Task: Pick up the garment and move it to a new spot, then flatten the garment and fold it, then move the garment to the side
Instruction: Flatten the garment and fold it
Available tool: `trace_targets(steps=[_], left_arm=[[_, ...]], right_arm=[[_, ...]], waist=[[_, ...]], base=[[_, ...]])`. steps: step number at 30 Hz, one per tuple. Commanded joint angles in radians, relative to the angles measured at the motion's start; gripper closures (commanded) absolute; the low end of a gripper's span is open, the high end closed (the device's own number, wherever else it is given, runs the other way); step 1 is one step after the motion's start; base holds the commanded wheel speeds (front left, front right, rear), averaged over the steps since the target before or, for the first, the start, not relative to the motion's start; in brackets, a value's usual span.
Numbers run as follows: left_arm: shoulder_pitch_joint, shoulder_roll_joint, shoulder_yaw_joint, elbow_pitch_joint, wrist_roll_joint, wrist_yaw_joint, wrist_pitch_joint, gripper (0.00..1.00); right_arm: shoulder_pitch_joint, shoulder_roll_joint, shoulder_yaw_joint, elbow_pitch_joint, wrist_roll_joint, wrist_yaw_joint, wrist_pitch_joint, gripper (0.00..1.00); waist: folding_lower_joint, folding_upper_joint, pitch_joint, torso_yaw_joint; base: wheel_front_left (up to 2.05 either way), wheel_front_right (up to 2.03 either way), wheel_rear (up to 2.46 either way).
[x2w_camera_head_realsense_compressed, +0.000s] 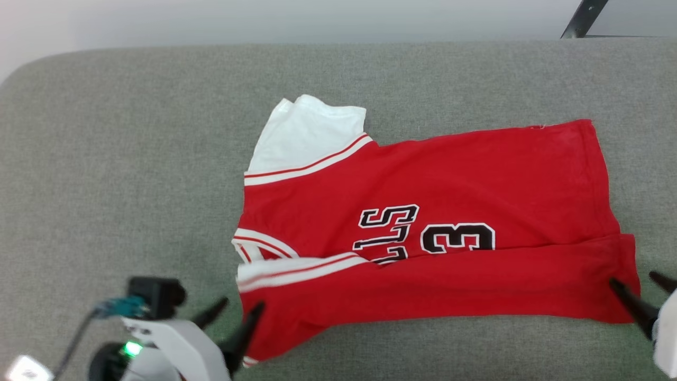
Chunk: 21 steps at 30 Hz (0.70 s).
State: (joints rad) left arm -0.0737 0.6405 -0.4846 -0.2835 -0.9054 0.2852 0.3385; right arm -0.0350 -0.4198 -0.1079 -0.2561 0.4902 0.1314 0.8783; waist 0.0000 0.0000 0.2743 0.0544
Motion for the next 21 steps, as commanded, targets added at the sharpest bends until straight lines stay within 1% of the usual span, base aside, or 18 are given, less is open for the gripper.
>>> trace_targets(steps=[1,5,6,7,9,10,13,15,21], left_arm=[[0.005,0.012,0.016,-0.017,-0.001,0.007,-0.006,0.00],[-0.058,0.078,0.091,-0.088,0.018,0.023,-0.004,0.00],[-0.085,0.097,0.104,-0.088,0.031,0.019,0.000,0.00],[-0.119,0.105,0.108,-0.086,0.035,0.005,0.006,0.00],[-0.205,0.095,0.113,-0.054,0.022,-0.034,0.020,0.00],[-0.253,0.097,0.109,-0.021,0.019,-0.060,0.032,0.00],[-0.424,0.083,0.093,0.109,0.034,-0.129,0.060,0.00],[-0.534,0.056,0.071,0.201,0.048,-0.175,0.072,0.00],[-0.838,-0.016,0.020,0.525,0.102,-0.290,0.079,0.00]], right_arm=[[0.000,0.004,-0.016,-0.016,0.005,-0.002,-0.009,0.00],[-0.027,0.018,-0.056,-0.080,0.010,-0.001,-0.021,0.00],[-0.035,0.022,-0.058,-0.090,0.008,-0.002,-0.028,0.00],[-0.044,0.027,-0.054,-0.096,0.005,-0.001,-0.036,0.00],[-0.067,0.041,-0.033,-0.100,0.001,-0.002,-0.059,0.00],[-0.079,0.047,-0.020,-0.092,-0.004,-0.002,-0.072,0.00],[-0.116,0.062,0.033,-0.073,-0.005,-0.002,-0.097,0.00],[-0.140,0.070,0.065,-0.061,-0.009,-0.001,-0.113,0.00],[-0.213,0.085,0.145,-0.028,-0.004,-0.001,-0.158,0.00]], waist=[[0.0000,0.0000,-0.004,-0.002],[0.0000,0.0000,-0.010,-0.004],[0.0000,0.0000,-0.010,-0.005],[0.0000,0.0000,-0.010,-0.007],[0.0000,0.0000,-0.006,-0.015],[0.0000,0.0000,-0.002,-0.021],[0.0000,0.0000,0.020,-0.050],[0.0000,0.0000,0.041,-0.075],[0.0000,0.0000,0.120,-0.158]], base=[[0.00,0.00,0.00],[0.00,0.00,0.00],[0.00,0.00,0.00],[0.00,0.00,0.00],[0.00,0.00,0.00],[0.00,0.00,0.00],[0.00,0.00,0.00],[0.00,0.00,0.00],[0.00,0.00,0.00]])
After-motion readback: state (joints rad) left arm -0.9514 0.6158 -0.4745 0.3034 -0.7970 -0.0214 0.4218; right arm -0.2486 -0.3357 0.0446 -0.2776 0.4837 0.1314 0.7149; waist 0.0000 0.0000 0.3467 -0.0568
